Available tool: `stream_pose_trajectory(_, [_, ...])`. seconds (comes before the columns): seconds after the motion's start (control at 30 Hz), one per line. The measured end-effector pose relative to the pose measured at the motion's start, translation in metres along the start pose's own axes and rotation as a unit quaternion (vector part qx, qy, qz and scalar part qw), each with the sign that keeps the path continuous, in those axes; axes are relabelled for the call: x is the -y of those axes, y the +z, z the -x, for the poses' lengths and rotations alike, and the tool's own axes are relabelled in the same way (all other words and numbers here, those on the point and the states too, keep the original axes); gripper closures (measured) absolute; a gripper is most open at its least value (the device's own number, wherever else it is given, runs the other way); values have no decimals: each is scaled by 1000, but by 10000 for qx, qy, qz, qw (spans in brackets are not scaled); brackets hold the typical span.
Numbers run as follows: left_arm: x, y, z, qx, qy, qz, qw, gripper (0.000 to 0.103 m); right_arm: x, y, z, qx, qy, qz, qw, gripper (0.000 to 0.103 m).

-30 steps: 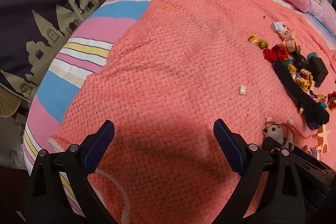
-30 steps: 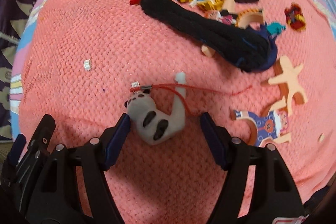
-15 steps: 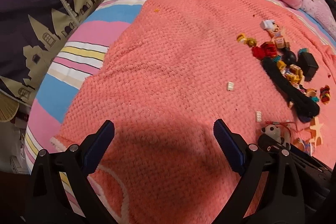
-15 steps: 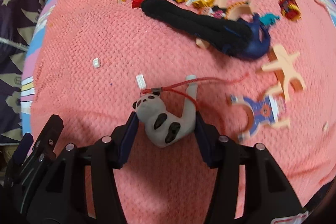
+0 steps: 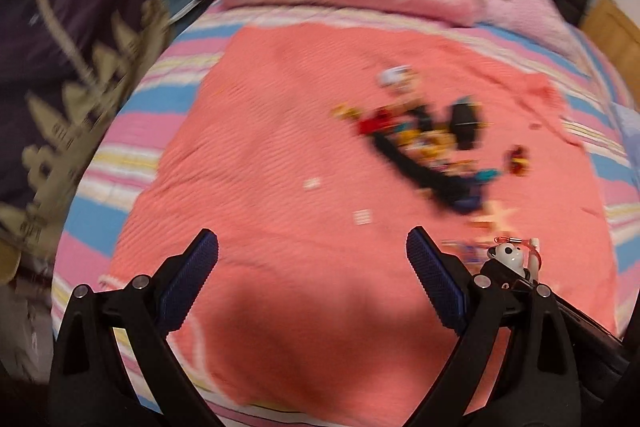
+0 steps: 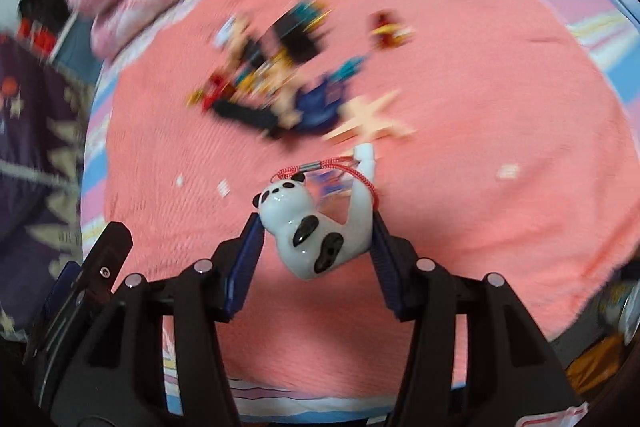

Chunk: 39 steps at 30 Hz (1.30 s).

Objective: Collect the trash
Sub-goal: 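Carry the panda keychain to the wastebasket and open the right tool, then return the right tool and grasp the wooden cutout figure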

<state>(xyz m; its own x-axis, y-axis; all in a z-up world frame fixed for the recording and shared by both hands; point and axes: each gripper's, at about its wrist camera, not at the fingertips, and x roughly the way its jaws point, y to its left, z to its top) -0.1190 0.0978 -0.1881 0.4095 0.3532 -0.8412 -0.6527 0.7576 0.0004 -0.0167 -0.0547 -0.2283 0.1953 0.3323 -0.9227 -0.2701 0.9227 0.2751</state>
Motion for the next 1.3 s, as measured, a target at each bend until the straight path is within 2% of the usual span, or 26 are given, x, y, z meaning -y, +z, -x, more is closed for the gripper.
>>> stream_pose_trajectory(0.13, [63, -4, 25, 140, -552, -610, 9965, 11, 67, -3, 47, 459, -238, -766, 9957, 53])
stream_pose_trajectory(0.27, [135, -20, 54, 249, -1175, -1368, 9833, 11, 142, -19, 87, 872, -580, -1632, 9810, 53])
stream_pose_trajectory(0.4, [211, -56, 82, 253, -1791, -2205, 9585, 11, 213, -53, 126, 1195, -950, -2462, 9571, 53])
stream_pose_trajectory(0.47, [244, -77, 95, 265, -2022, -2593, 9440, 11, 252, -78, 145, 1319, -1144, -2932, 9400, 53])
stream_pose_trajectory(0.5, [266, -93, 103, 266, -2172, -2858, 9330, 11, 269, -91, 153, 1361, -1228, -3150, 9312, 53])
stream_pose_trajectory(0.57, [291, -112, 110, 256, -2335, -3133, 9201, 11, 294, -111, 160, 1414, -1370, -3453, 9176, 53])
stream_pose_trajectory(0.6, [310, -127, 116, 228, -2451, -3346, 9096, 11, 311, -123, 165, 1443, -1465, -3637, 9085, 52])
stream_pose_trajectory(0.67, [330, -145, 123, 233, -2552, -3556, 8988, 11, 335, -141, 173, 1478, -1558, -3877, 8964, 52])
stream_pose_trajectory(0.7, [347, -158, 128, 269, -2628, -3732, 8894, 11, 343, -146, 175, 1495, -1608, -3958, 8917, 52])
stream_pose_trajectory(0.73, [356, -165, 131, 292, -2671, -3827, 8839, 11, 357, -155, 179, 1529, -1685, -4084, 8840, 52])
stream_pose_trajectory(0.8, [373, -178, 136, 319, -2713, -3984, 8756, 11, 374, -164, 180, 1529, -1669, -4259, 8760, 52])
stream_pose_trajectory(0.9, [393, -194, 137, 241, -2695, -4131, 8695, 11, 393, -169, 180, 1435, -1797, -4389, 8686, 51])
stream_pose_trajectory(1.0, [403, -203, 133, 161, -2700, -4230, 8648, 11, 405, -175, 177, 1298, -2020, -4549, 8576, 39])
stream_pose_trajectory(1.1, [405, -208, 132, 125, -2683, -4320, 8609, 11, 407, -178, 175, 1241, -2092, -4602, 8539, 37])
stream_pose_trajectory(1.17, [406, -206, 128, 79, -2674, -4304, 8621, 11, 406, -175, 172, 1187, -2085, -4592, 8553, 37])
stream_pose_trajectory(1.27, [401, -193, 124, 98, -2646, -4187, 8687, 11, 398, -164, 171, 1194, -2057, -4465, 8626, 37])
stream_pose_trajectory(1.3, [396, -185, 122, 118, -2616, -4098, 8738, 11, 394, -157, 170, 1194, -2028, -4399, 8666, 37])
